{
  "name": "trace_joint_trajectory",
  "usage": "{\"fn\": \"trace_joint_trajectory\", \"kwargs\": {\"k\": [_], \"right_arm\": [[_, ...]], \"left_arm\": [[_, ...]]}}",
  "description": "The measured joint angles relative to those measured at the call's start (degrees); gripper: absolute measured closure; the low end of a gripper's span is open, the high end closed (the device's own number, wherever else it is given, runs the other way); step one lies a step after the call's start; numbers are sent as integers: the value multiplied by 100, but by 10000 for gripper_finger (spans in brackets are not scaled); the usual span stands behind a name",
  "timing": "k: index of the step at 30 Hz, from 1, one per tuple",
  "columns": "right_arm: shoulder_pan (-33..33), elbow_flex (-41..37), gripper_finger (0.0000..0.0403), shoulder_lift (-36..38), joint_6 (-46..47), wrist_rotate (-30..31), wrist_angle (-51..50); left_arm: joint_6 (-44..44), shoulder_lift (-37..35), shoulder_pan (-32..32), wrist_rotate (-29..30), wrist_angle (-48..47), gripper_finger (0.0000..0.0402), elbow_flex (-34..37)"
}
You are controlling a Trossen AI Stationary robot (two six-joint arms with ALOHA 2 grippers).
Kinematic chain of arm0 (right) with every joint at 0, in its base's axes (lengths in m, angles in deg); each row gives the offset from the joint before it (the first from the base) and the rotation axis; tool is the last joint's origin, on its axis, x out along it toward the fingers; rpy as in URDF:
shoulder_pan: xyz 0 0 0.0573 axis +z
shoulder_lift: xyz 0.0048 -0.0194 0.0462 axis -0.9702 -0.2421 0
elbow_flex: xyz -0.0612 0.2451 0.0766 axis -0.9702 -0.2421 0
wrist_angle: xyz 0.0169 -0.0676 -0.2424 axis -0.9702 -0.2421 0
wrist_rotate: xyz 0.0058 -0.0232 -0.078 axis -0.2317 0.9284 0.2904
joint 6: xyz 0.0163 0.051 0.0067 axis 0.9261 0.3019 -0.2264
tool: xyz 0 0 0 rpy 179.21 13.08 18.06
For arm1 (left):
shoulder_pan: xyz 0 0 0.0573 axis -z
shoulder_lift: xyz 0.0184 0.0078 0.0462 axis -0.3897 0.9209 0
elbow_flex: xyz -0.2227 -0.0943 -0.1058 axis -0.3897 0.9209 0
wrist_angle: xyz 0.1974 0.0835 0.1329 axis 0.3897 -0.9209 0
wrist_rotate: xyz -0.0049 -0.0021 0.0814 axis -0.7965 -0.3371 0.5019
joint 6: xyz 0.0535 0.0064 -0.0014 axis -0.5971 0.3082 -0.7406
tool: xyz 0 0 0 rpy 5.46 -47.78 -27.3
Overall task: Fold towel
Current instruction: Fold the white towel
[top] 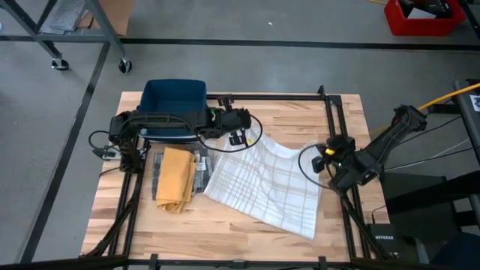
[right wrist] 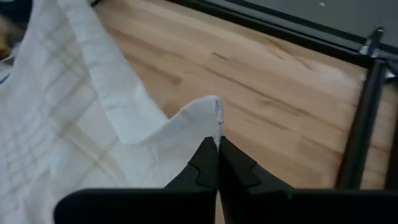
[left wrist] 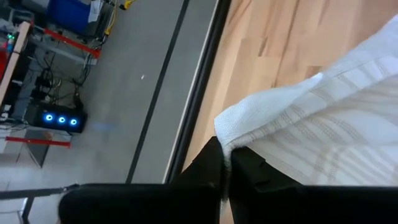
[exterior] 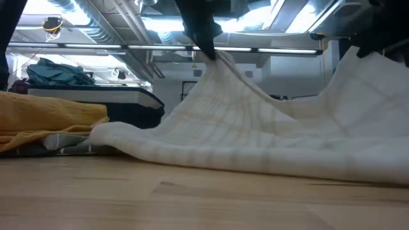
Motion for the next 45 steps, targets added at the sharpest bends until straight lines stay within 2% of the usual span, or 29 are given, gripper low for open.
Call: {"fn": "trace_joint_trajectory", "kwargs": {"k": [5, 11, 17, 25, 28, 35, 45], "right_arm": [[-775, 0, 401, 528, -746, -160, -10], [-1415, -2, 401, 988, -1461, -402, -7], [-1958, -2, 401, 1092, -1857, -811, -7], [-2318, -2, 401, 1033, -2331, -1690, 5], [-2317, -2, 401, 1041, -2348, -1615, -2], [-2317, -2, 401, 1051, -2206, -921, 0], [-2317, 0, 401, 1159, -2186, -779, -2]], "left_arm": [[-55, 0, -195, -17, -9, 401, 0], [-116, 0, -390, -353, -18, 401, 0], [-226, 0, -566, -405, -20, 401, 0], [-752, 0, -756, -984, -20, 401, 0], [-889, 0, -859, -995, -18, 401, 0], [-924, 0, -1141, -993, 28, 401, 0], [-936, -12, -1281, -994, 239, 401, 0]]}}
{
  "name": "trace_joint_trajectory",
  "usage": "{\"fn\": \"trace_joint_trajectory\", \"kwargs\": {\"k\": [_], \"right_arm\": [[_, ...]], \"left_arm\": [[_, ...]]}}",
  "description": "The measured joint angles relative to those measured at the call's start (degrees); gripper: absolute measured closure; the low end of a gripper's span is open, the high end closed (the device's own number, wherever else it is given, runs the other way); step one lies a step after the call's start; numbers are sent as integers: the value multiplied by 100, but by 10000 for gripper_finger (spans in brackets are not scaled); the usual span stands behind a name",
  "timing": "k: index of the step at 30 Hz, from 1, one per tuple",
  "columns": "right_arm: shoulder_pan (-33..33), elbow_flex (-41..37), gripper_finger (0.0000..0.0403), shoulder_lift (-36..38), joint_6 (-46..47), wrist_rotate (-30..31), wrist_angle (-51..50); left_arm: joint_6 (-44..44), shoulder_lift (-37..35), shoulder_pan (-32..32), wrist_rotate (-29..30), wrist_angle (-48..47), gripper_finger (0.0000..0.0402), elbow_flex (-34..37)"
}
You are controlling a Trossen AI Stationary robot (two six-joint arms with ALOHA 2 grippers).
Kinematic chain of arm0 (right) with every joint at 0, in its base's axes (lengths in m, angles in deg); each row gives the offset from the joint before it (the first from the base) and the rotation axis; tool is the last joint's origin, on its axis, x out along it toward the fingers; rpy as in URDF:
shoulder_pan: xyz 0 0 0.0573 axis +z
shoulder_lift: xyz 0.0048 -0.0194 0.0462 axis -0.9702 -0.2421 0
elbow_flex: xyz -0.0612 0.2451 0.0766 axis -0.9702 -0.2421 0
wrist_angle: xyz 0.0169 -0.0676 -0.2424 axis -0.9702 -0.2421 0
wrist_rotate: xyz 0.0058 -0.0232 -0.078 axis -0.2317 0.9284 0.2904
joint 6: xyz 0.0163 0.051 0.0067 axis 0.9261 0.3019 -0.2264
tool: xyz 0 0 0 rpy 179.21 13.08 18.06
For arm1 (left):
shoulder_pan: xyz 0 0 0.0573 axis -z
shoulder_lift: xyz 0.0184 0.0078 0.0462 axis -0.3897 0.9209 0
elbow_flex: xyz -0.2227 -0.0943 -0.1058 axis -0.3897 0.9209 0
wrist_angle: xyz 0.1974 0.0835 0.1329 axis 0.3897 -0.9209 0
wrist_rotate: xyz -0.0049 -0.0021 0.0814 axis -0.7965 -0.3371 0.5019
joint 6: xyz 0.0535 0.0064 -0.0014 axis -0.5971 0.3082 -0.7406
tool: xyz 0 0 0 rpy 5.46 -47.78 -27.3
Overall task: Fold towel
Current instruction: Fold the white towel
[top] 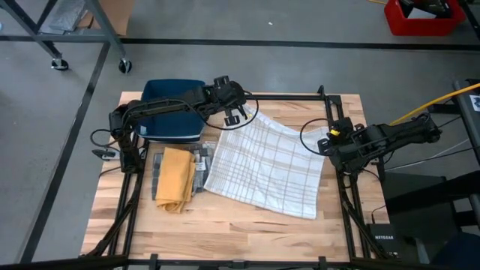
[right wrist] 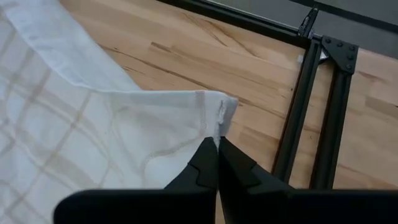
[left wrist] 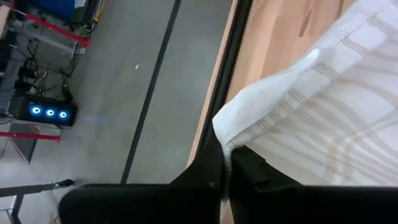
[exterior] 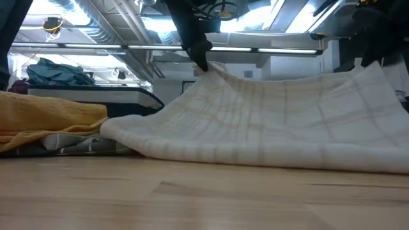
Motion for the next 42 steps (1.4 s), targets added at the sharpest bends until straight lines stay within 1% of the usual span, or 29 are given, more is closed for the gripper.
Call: {"fn": "trace_joint_trajectory", "kwargs": {"k": [4, 7, 9, 10, 14, 15, 17, 20, 22, 26, 30, 34, 36, 39, 42], "right_arm": [[4, 28, 401, 78, 0, 1, 3], [4, 124, 401, 112, -9, 114, 4], [4, 186, 401, 149, -2, 119, 1], [4, 228, 401, 151, -2, 35, 9], [7, 289, 401, 149, 7, -629, 4], [7, 289, 401, 148, 9, -683, 1], [7, 289, 401, 145, 50, -486, 3], [7, 289, 401, 191, 463, 238, 9], [7, 320, 401, 286, 597, 510, -2], [7, 407, 401, 441, 592, 557, 4], [7, 407, 401, 543, 597, 689, 2], [7, 407, 401, 504, 599, 750, 3], [7, 407, 401, 486, 599, 740, 4], [9, 407, 401, 435, 594, 619, 3], [9, 407, 401, 433, 446, 262, 3]], "left_arm": [[-169, -37, 44, 1, 139, 401, -45], [-398, -51, 57, -4, 298, 401, -64], [-473, -51, 51, -4, 163, 401, -66], [-444, -51, 50, -1, 61, 401, -66], [-299, -51, 50, -73, -460, 401, -64], [-310, -51, 49, -76, -509, 401, -63], [-307, -49, 4, -101, -384, 401, -59], [-113, -49, -107, -93, 127, 401, -59], [-31, -62, -143, -81, 442, 401, -59], [-96, -138, -164, -74, 699, 401, -59], [3, -145, -188, -91, 377, 401, -59], [112, -125, -199, -85, -82, 401, -59], [145, -125, -197, -85, -152, 401, -59], [151, -146, -188, -91, -132, 401, -59], [159, -204, -161, -95, -205, 401, -59]]}}
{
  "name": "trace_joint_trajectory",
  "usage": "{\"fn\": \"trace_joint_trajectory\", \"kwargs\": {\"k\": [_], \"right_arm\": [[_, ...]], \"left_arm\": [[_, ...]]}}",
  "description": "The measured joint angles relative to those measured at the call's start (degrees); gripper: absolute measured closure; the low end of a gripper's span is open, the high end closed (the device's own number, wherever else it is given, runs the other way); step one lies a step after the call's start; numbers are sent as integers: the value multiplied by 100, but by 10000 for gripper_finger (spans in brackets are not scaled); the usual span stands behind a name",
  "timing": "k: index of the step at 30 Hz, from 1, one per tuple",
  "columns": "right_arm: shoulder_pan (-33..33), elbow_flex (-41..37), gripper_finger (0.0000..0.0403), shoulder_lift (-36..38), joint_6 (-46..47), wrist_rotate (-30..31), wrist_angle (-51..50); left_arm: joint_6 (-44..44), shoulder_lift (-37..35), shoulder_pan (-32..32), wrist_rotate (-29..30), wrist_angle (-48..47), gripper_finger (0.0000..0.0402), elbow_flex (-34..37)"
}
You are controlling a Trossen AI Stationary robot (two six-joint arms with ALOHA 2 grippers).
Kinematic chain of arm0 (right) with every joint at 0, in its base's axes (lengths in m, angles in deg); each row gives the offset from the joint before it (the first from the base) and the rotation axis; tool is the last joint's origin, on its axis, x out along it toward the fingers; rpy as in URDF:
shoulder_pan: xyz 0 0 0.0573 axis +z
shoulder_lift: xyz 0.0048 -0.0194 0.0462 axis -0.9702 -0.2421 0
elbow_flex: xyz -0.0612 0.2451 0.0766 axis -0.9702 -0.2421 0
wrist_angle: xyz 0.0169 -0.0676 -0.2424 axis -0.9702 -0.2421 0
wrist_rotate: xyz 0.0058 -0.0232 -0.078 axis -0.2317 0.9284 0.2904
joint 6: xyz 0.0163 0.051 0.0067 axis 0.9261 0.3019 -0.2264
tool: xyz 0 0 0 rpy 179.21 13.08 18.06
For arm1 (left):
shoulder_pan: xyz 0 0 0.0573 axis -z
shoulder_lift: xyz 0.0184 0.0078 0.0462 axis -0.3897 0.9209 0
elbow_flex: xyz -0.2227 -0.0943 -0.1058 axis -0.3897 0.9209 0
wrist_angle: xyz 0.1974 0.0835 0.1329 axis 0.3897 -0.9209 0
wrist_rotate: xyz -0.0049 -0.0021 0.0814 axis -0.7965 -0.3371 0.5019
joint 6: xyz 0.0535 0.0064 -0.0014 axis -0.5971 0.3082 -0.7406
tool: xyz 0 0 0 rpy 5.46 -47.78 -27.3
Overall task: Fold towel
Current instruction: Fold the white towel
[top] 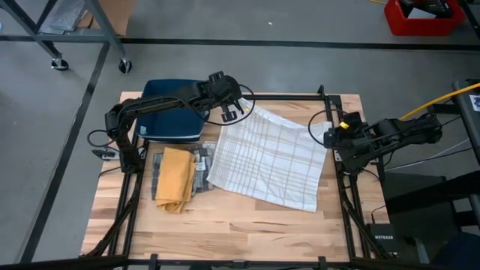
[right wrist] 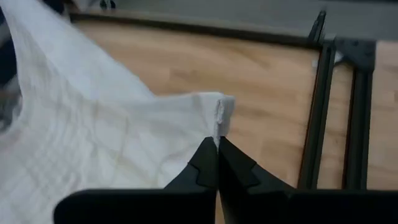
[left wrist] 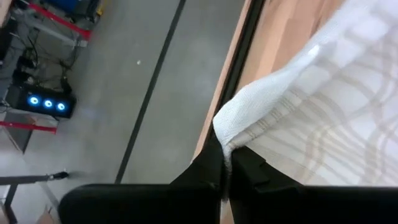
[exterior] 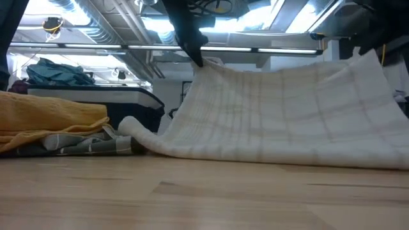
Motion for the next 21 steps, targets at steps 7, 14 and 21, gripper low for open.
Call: {"fn": "trace_joint_trajectory", "kwargs": {"k": [7, 14, 21], "right_arm": [[2, 0, 401, -228, -114, -1327, 1], [9, 0, 401, -903, -148, -2086, 274], [9, 0, 397, -1550, -488, -2648, 1026]], "left_arm": [[280, -92, 286, -177, -1388, 401, 2], [548, -92, 669, -626, -2102, 401, 2], [871, -92, 1077, -881, -2503, 401, 2]]}}
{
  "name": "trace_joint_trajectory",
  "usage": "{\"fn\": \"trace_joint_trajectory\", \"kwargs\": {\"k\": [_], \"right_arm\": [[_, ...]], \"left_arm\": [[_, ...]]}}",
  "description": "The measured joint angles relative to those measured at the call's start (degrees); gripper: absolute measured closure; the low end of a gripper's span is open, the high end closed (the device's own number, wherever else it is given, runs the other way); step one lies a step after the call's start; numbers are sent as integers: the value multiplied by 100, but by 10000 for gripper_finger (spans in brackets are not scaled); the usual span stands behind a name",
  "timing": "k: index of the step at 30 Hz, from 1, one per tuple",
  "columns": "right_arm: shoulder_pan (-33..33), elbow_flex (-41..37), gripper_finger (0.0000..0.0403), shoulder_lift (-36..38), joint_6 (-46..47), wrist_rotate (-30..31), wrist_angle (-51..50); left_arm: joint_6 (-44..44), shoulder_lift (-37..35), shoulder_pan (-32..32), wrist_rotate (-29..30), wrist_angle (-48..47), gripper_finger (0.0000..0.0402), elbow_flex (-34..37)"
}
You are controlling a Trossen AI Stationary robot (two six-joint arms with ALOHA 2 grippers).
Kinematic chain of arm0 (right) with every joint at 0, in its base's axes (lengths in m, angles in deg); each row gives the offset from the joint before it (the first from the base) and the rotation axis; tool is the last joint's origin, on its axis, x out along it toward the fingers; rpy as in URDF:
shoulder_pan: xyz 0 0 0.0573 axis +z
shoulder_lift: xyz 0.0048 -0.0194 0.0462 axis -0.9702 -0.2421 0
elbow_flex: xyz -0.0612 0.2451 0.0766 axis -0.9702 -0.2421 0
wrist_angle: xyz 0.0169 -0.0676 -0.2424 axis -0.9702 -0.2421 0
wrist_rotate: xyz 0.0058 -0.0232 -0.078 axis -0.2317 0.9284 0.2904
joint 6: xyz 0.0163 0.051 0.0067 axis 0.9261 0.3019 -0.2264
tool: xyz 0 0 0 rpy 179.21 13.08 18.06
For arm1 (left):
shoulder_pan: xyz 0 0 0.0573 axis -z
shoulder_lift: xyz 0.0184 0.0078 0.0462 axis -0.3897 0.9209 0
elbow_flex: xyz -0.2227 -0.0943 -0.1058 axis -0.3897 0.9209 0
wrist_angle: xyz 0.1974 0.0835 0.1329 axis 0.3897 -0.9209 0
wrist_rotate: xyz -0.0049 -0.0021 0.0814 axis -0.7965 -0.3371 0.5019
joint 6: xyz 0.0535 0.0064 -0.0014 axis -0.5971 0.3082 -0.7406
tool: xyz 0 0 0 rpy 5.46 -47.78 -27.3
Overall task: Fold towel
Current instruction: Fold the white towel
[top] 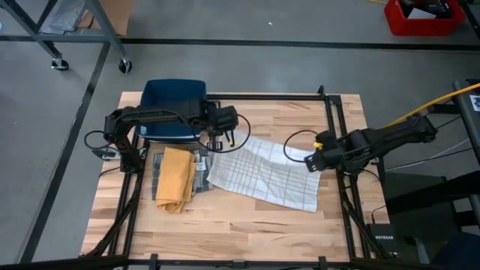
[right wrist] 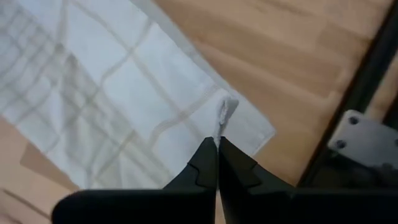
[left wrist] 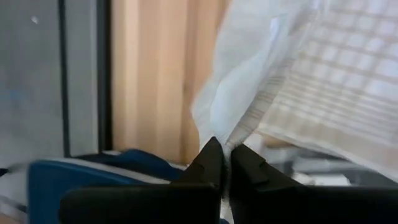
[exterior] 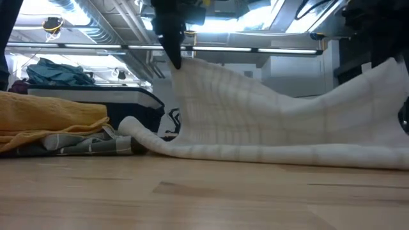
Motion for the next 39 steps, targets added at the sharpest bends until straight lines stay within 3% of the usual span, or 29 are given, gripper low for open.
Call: {"fn": "trace_joint_trajectory", "kwargs": {"k": [7, 23, 39], "right_arm": [[355, -2, 400, -350, -51, -306, 299], [2268, -2, 399, -1282, 1765, -226, 934], [2446, -2, 398, -2411, 1923, -706, 993]], "left_arm": [[349, 0, 401, -129, -421, 401, 211], [564, 0, 1166, -320, 95, 401, 1470], [839, 2, 1564, -585, 877, 401, 2032]]}}
